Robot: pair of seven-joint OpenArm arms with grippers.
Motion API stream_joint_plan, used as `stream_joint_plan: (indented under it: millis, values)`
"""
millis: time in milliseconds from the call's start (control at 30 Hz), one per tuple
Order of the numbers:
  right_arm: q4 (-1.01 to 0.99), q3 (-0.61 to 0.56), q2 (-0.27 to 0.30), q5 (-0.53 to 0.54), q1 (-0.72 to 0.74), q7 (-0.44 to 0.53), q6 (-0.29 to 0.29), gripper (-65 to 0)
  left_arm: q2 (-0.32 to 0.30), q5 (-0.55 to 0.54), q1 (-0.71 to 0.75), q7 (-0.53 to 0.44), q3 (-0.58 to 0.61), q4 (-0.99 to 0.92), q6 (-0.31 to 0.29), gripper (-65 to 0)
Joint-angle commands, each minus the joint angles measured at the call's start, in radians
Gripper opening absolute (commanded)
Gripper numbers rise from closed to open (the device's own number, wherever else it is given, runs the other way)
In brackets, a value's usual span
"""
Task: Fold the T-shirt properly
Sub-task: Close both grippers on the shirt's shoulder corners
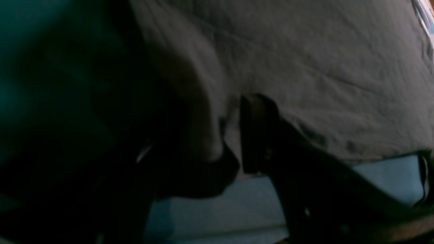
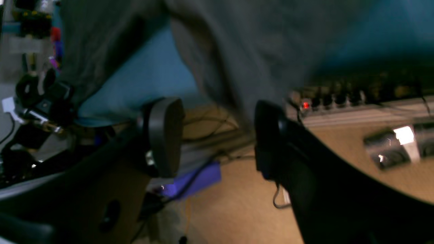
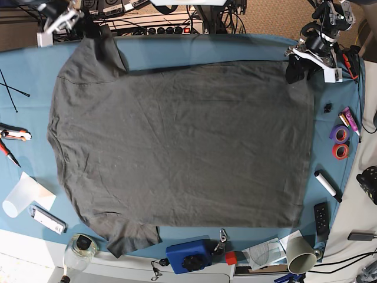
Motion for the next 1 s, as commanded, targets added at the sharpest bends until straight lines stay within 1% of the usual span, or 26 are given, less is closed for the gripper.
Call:
stream_joint_plan:
  millis: [0, 67, 133, 233, 367, 433, 533, 700, 800, 933, 967]
  values:
    - [0.014, 0.037, 0.008, 0.039, -0.017, 0.012, 0.006, -31.6, -0.003, 0.054, 0.014, 0.06, -0.001, -0.006, 0.037, -39.7]
    - [0.014, 0.089, 0.01, 0.047, -0.02, 0.012, 0.006, -31.6, -0.003, 0.054, 0.014, 0.06, -0.001, -0.006, 0.037, -39.7]
    - [0.014, 0.114, 0.011, 0.047, -0.019, 0.017, 0.006, -31.6, -0.003, 0.054, 0.014, 0.06, -0.001, -0.005, 0.037, -39.7]
    - [0.014, 0.093, 0.008, 0.039, -0.019, 0.021, 0.006, -31.6, -0.003, 0.054, 0.014, 0.057, -0.001, -0.005, 0.037, -39.7]
    - [0.011, 0.04, -0.02, -0.07, 0.004, 0.082, 0.006, -31.6, -0.004, 0.054, 0.014, 0.057, -0.001, -0.005, 0.037, -39.7]
    - [0.011, 0.015, -0.03, -0.087, 0.021, 0.09, 0.006, -31.6, -0.003, 0.054, 0.014, 0.057, -0.001, -0.005, 0.037, -39.7]
    - [0.011, 0.006, -0.039, -0.122, 0.045, 0.1, 0.006, -31.6, -0.003, 0.054, 0.014, 0.057, -0.001, -0.005, 0.037, -39.7]
    - [0.011, 0.006, -0.039, -0.188, 0.05, 0.158, 0.006, -31.6, -0.009, 0.054, 0.014, 0.053, -0.001, -0.005, 0.035, -39.7]
    - [0.011, 0.006, -0.039, -0.191, 0.064, 0.161, 0.006, -31.6, -0.013, 0.054, 0.014, 0.051, -0.001, -0.005, 0.01, -39.7]
    - [0.011, 0.006, -0.039, -0.195, 0.086, 0.159, 0.006, -32.0, -0.029, 0.054, 0.014, 0.053, -0.001, -0.005, 0.012, -39.7]
    - [0.011, 0.006, -0.039, -0.195, 0.087, 0.158, 0.006, -33.9, -0.034, 0.054, 0.014, 0.053, -0.001, -0.005, 0.012, -39.7]
